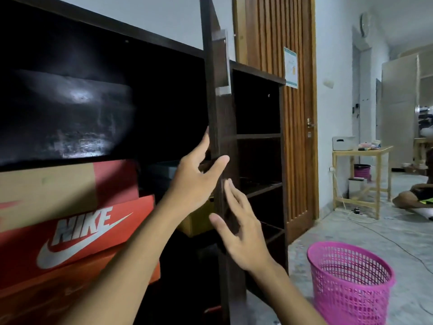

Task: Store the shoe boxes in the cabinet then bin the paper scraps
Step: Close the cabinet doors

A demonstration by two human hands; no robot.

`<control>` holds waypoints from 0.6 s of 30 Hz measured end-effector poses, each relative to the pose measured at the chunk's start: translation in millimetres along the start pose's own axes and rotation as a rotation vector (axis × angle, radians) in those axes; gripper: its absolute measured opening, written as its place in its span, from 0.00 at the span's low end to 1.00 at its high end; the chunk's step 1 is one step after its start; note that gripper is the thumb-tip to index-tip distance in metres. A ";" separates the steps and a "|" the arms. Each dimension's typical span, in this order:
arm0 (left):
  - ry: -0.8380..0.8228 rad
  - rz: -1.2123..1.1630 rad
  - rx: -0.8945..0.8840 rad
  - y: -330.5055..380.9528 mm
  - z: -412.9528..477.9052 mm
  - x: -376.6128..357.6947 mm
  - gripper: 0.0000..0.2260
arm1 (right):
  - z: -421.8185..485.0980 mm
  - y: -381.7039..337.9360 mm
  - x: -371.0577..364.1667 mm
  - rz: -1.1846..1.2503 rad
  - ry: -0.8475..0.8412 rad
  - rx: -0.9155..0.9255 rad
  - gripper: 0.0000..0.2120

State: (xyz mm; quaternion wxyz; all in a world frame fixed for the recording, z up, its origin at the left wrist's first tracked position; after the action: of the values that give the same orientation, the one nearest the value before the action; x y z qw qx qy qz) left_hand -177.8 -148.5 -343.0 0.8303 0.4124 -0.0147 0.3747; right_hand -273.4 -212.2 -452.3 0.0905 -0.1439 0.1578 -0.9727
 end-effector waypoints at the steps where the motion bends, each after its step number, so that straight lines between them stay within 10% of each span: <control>1: 0.007 -0.020 0.026 -7.6 1.5 10.9 0.31 | 3.9 -0.2 -12.8 0.006 -0.018 -0.012 0.30; 18: 0.338 0.145 0.191 -110.9 44.2 104.1 0.26 | 62.3 38.8 -149.1 -0.400 -0.289 -0.043 0.42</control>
State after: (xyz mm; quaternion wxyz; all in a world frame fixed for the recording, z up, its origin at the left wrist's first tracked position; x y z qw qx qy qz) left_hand -20.0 -157.8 -353.8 0.7489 0.4183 0.1305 0.4971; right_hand -108.7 -232.8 -446.0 -0.0854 -0.3119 0.1324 -0.9370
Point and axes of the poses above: each hand's wrist, its own z-axis towards the middle knuckle, its own x-axis out of the back of the hand, y = z × x, the point moved 4 cm from there along z, towards the middle knuckle, and after that the axes turned 8 degrees about x, right-handed, at the moved point
